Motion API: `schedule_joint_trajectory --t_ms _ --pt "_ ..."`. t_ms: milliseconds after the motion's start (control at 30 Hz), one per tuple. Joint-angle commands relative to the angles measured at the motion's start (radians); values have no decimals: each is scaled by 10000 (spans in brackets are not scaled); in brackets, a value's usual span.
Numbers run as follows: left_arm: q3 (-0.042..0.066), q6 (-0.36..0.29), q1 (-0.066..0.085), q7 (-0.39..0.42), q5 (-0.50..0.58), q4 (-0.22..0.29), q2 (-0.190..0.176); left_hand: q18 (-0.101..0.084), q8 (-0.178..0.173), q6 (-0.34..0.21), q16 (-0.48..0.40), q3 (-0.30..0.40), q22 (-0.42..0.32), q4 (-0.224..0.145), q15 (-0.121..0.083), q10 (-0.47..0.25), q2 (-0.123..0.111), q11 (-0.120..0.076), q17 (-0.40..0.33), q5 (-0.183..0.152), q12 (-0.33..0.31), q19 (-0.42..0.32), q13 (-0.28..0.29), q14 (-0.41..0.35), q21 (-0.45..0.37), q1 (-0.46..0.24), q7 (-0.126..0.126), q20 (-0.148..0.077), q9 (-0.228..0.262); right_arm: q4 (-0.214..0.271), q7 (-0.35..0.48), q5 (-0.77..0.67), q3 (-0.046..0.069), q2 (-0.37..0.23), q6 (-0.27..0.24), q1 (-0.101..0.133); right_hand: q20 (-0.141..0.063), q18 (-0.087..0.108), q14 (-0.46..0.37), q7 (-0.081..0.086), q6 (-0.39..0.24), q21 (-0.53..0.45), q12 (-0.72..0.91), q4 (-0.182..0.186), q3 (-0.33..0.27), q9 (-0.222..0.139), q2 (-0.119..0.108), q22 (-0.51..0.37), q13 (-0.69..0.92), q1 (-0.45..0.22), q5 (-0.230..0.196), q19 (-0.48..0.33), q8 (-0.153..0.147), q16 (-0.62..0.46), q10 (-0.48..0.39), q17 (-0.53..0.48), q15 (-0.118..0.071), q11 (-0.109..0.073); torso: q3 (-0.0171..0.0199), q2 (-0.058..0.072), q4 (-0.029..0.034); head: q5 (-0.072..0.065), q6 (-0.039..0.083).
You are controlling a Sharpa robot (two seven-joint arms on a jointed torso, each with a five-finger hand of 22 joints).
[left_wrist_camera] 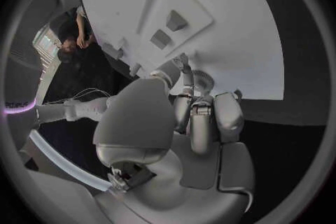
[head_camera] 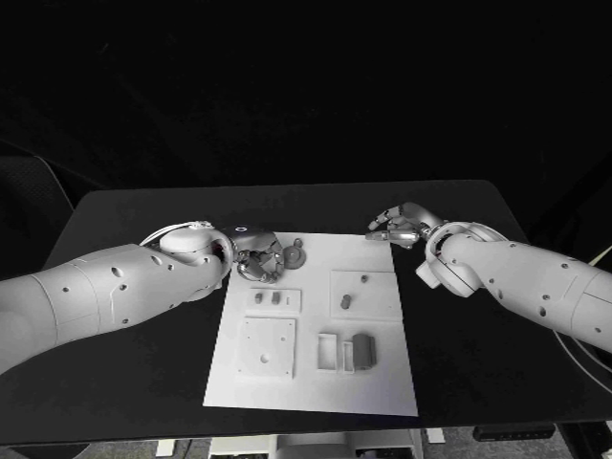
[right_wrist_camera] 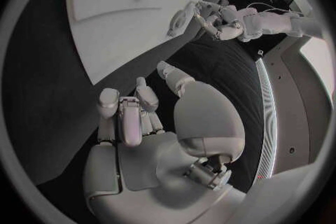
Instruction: Assemble the parts on the task board
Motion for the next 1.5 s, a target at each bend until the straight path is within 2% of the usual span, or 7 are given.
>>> schedule_joint_trajectory --t_ms 33,200,367,667,1500 --pt "33 -141 24 41 73 70 -29 220 51 701 779 61 17 28 22 -17 -55 -7 2835 13 67 -13 11 2095 1428 -42 611 -67 7 4 98 -30 3 2 123 -9 -6 130 -62 175 129 598 58 -4 41 -15 7 -9 -12 -105 42 75 50 143 -51 -1 -5 -27 2 0 -4 2 3" --pt "76 -44 133 -8 74 207 -151 220 53 711 772 68 19 31 21 -16 -54 -8 2822 13 68 -12 12 2087 1428 -44 613 -67 7 10 94 -30 3 -10 119 -9 -6 130 -63 175 129 599 58 -4 42 -15 6 -9 -12 -105 42 75 50 142 -51 -3 -5 -27 6 -4 3 6 12" --pt "75 181 246 -89 75 252 -227 220 54 719 779 73 21 33 21 -15 -56 -8 2834 13 68 -11 12 2096 1428 -47 615 -67 6 20 92 -30 3 -14 118 -9 -6 130 -66 175 129 599 58 -5 42 -15 6 -9 -13 -106 42 75 50 142 -51 -6 -5 -27 12 -13 12 24 23" --pt "67 320 247 -136 56 247 -320 220 55 729 786 79 24 37 21 -13 -63 -9 2848 11 69 -10 13 2106 1428 -52 617 -67 4 15 92 -30 3 -24 119 -9 -6 130 -75 175 128 599 59 -6 43 -16 5 -9 -13 -108 42 75 50 139 -51 -18 -5 -27 -5 -2 -2 22 17" --pt "-41 615 238 -150 -151 5 -38 220 53 750 793 98 31 48 21 -11 -73 -10 2859 9 71 -9 15 2115 1427 -68 620 -66 -2 14 94 -30 3 -11 128 -9 -7 130 -71 175 127 600 61 -9 45 -16 3 -10 -15 -112 42 76 49 142 -50 -16 -6 -27 6 2 -5 35 -18"
